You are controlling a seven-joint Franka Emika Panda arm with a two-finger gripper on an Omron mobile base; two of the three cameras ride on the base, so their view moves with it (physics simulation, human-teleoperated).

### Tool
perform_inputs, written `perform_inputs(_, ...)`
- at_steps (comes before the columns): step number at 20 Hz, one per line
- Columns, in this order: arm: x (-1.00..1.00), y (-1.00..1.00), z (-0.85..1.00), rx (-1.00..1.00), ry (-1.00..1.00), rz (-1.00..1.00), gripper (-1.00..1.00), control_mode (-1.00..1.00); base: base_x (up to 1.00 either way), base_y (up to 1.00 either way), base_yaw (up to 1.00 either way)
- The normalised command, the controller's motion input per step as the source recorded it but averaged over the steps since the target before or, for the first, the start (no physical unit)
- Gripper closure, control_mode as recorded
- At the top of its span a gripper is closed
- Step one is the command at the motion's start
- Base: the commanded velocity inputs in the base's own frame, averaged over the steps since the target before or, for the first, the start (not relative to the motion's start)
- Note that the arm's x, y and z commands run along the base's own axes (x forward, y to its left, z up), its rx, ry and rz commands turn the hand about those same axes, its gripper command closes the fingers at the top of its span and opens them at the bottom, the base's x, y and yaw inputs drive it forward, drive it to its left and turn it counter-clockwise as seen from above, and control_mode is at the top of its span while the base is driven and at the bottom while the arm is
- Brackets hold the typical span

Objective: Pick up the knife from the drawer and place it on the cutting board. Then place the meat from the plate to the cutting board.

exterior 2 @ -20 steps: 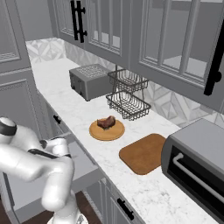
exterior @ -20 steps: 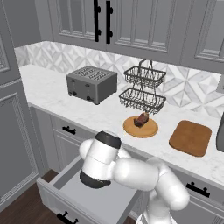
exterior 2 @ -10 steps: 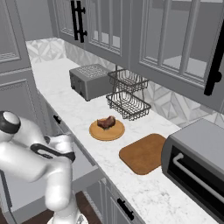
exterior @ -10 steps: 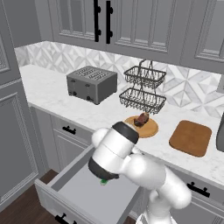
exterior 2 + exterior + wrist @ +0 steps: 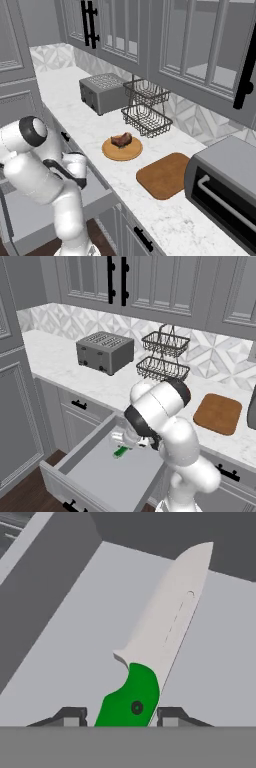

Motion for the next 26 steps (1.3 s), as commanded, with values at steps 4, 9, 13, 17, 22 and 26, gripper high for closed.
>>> perform_inputs(4, 0.00, 0.71, 0.42, -0.01, -0.03, -0.68, 1.00, -1.00, 0.00, 0.00, 0.00)
perform_inputs(9, 0.00, 0.46, 0.27, -0.02, 0.00, -0.79, 1.00, -1.00, 0.00, 0.00, 0.00)
perform_inputs(13, 0.00, 0.32, 0.29, -0.05, -0.02, -0.84, 1.00, -1.00, 0.00, 0.00, 0.00)
perform_inputs(17, 0.00, 0.40, 0.42, -0.07, -0.09, -0.81, 1.00, -1.00, 0.00, 0.00, 0.00)
perform_inputs(22, 0.00, 0.33, 0.32, -0.09, -0.07, -0.81, 1.00, -1.00, 0.00, 0.00, 0.00)
perform_inputs(26, 0.00, 0.00, 0.00, -0.02, 0.00, -0.92, 1.00, -1.00, 0.00, 0.00, 0.00)
